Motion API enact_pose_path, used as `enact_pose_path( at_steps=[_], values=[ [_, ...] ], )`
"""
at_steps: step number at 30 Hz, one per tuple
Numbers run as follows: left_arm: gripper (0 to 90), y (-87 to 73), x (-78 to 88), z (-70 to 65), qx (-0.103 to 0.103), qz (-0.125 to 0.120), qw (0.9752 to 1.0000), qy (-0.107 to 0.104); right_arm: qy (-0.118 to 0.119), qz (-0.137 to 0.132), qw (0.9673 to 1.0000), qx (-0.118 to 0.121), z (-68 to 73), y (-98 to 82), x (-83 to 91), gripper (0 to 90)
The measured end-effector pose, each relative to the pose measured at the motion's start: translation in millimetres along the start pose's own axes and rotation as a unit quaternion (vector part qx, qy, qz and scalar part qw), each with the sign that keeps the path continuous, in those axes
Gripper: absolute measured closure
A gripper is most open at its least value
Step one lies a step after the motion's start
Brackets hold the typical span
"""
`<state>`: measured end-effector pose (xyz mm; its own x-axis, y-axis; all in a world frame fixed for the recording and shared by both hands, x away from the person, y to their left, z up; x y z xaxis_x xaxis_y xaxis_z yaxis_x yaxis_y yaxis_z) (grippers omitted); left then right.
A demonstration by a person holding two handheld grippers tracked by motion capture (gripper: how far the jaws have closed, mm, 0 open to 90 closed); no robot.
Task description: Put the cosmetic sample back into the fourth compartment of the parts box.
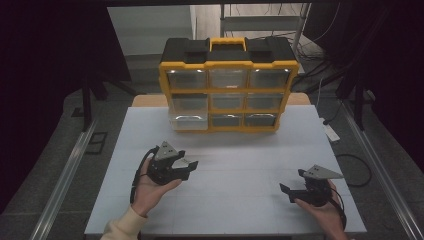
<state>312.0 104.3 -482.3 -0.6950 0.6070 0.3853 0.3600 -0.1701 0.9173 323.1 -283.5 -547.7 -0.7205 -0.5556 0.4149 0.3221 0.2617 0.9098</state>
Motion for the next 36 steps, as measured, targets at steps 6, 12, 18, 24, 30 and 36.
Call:
enact_pose_path(
  at_steps=[6,12,18,24,30,36],
  values=[
    [40.1,7.3,2.8,2.1,0.004,-0.011,0.9999,0.0,0.001,-0.001,1.0,0.0,0.0,-0.1,-0.4,11.6],
    [40.1,18.9,6.9,1.4,-0.001,-0.026,0.9997,-0.002,0.002,0.0,1.0,0.001,0.0,-0.1,-0.6,11.6],
    [40.1,27.4,9.5,2.5,-0.002,-0.035,0.9994,-0.002,0.001,0.0,1.0,0.001,-0.2,-0.3,-0.7,11.6],
    [40.1,35.1,10.0,2.2,-0.002,-0.045,0.999,-0.004,0.001,0.001,1.0,0.001,-0.3,-0.5,-0.6,11.7],
    [40.1,41.6,9.3,1.1,-0.004,-0.051,0.9987,-0.005,0.001,0.002,1.0,0.001,-0.4,-0.8,-1.0,11.7],
    [40.1,48.2,8.3,-0.8,-0.007,-0.059,0.9982,-0.007,0.001,0.002,1.0,0.0,-0.3,-0.9,-0.7,11.7]
  ],
)
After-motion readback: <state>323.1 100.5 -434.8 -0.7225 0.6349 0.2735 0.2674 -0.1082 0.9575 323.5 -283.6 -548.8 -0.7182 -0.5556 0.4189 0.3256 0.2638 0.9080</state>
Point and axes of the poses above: each handheld gripper's, and its own axes: x roughly backward along the jaws, y roughly out of its top, z roughly to its left, the point moved 6 cm from there along -x, roughly forward along the jaws, and after that the axes turned 13 degrees about -z, right-handed, at the moved point
